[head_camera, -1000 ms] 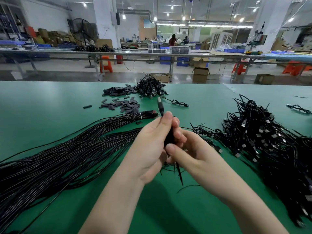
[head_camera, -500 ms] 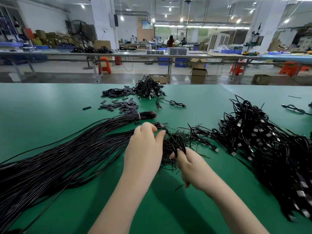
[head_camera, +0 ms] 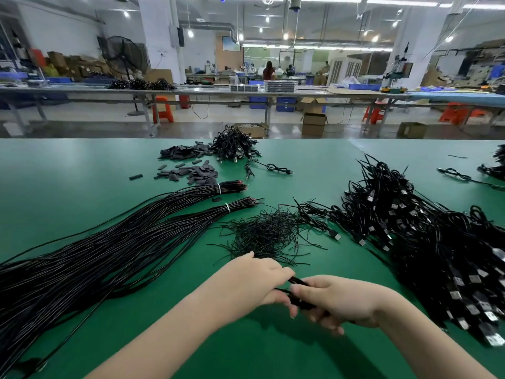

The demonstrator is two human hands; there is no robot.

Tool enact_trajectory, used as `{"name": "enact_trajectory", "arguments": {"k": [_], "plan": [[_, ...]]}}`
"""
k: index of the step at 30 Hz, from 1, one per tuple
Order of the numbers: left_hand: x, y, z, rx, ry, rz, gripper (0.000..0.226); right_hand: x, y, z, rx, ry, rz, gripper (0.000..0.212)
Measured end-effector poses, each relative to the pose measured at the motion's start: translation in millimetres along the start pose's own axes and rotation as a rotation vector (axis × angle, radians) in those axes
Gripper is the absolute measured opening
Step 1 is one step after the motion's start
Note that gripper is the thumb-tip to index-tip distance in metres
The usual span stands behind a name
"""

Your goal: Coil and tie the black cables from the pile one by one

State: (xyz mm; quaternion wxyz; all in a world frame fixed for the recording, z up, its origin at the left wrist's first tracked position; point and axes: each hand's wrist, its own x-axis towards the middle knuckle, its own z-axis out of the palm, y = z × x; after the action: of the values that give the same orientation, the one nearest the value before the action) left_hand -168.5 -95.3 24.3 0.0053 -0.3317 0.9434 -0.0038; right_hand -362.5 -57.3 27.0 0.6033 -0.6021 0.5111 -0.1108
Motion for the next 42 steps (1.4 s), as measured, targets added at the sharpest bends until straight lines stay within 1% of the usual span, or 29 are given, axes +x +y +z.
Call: {"name": "enact_trajectory", "arguments": {"k": [2, 5, 8, 9, 12, 14, 15, 16, 17, 18, 19, 20, 21, 22, 23, 24, 26, 29, 32, 34, 37, 39, 42], "plan": [[-1, 3, -1, 0.063, -0.026, 0.027, 0.051, -1, -3, 0, -0.014, 0.012, -0.016, 0.037], [-3, 7, -4, 0.077, -0.047, -0.008, 0.039, 1, -8, 0, -0.072, 0.007, -0.036, 0.035], [-6, 8, -9, -0.164, -0.072, -0.114, 0.040, 5, -13, -1, -0.207, 0.051, -0.043, 0.033], [-6, 10, -11, -0.204, -0.086, -0.146, 0.040, 7, -14, -2, -0.235, 0.081, -0.047, 0.032], [-1, 11, -14, -0.081, -0.095, -0.205, 0.037, 17, -16, -6, -0.287, 0.119, -0.070, 0.029], [6, 5, -18, -0.061, -0.038, -0.251, 0.034, 23, -20, -11, -0.210, 0.155, -0.117, 0.029], [8, -1, -22, -0.088, 0.011, -0.287, 0.033, 26, -21, -16, -0.101, 0.219, -0.159, 0.032], [10, -8, -25, -0.139, 0.086, -0.334, 0.032, 28, -21, -23, 0.039, 0.333, -0.197, 0.036], [13, -17, -28, -0.218, 0.186, -0.389, 0.033, 30, -20, -32, 0.161, 0.479, -0.234, 0.039], [14, -24, -32, -0.332, 0.292, -0.446, 0.034, 33, -16, -40, 0.199, 0.636, -0.264, 0.039], [16, -28, -35, -0.497, 0.391, -0.497, 0.035, 37, -10, -46, 0.110, 0.788, -0.260, 0.035], [19, -31, -38, -0.725, 0.483, -0.533, 0.036, 43, -3, -50, -0.100, 0.906, -0.211, 0.030], [22, -32, -42, -0.992, 0.567, -0.545, 0.037, 49, 6, -51, -0.341, 0.957, -0.128, 0.024], [25, -31, -46, -1.247, 0.632, -0.538, 0.037, 56, 13, -49, -0.517, 0.949, -0.048, 0.020], [27, -30, -50, -1.444, 0.674, -0.518, 0.035, 63, 19, -46, -0.609, 0.920, 0.011, 0.019], [28, -28, -51, -1.565, 0.694, -0.497, 0.034, 68, 25, -43, -0.656, 0.896, 0.042, 0.020], [27, -25, -50, -1.654, 0.681, -0.473, 0.033, 75, 31, -39, -0.720, 0.906, 0.041, 0.018], [25, -25, -49, -1.607, 0.621, -0.486, 0.032, 78, 34, -42, -0.748, 0.940, 0.003, 0.014], [20, -28, -53, -1.506, 0.593, -0.483, 0.034, 77, 32, -45, -0.726, 0.865, -0.033, 0.015], [17, -31, -56, -1.474, 0.593, -0.475, 0.034, 76, 30, -47, -0.730, 0.817, -0.018, 0.015], [13, -34, -60, -1.467, 0.587, -0.481, 0.034, 77, 29, -51, -0.700, 0.790, 0.006, 0.009], [12, -35, -60, -1.466, 0.569, -0.479, 0.034, 80, 29, -51, -0.693, 0.770, 0.011, 0.010], [11, -35, -59, -1.437, 0.546, -0.471, 0.034, 83, 32, -48, -0.778, 0.762, -0.006, 0.011]]}}
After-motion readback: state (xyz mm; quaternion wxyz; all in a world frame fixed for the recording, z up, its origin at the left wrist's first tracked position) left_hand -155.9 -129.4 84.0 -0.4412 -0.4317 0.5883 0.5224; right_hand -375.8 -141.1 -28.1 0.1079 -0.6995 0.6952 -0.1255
